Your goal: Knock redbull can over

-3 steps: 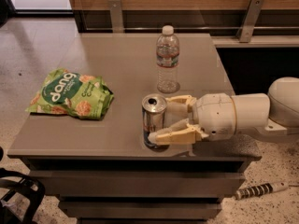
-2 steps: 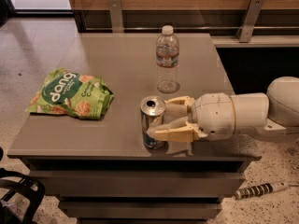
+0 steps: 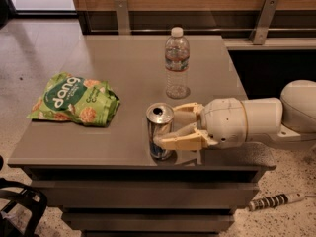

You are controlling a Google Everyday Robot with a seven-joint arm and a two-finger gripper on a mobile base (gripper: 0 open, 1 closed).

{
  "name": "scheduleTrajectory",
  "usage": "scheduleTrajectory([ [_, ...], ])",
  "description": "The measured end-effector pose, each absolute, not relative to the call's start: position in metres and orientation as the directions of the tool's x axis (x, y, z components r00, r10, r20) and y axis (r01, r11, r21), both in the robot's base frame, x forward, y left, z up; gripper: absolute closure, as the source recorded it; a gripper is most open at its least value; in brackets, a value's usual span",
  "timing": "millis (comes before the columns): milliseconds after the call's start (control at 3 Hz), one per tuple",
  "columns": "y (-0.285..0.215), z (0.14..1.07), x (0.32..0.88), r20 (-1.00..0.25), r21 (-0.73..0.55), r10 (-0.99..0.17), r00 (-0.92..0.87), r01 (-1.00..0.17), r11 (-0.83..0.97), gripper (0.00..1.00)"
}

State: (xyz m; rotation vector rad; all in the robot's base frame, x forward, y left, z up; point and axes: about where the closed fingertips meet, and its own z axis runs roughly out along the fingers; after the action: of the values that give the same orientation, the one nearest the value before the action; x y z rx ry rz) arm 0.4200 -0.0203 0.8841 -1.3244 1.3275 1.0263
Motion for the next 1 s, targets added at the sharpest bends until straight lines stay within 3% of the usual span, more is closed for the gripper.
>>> scheduleTrajectory([
  [333,-0.02,0.884,0.42,-0.981,-0.064,-0.187,0.053,-0.996,0.056,1.0],
  [1000,-0.045,0.925,0.433,-0.915,-0.067,-0.403,0.009,-0.989,0.131,1.0],
])
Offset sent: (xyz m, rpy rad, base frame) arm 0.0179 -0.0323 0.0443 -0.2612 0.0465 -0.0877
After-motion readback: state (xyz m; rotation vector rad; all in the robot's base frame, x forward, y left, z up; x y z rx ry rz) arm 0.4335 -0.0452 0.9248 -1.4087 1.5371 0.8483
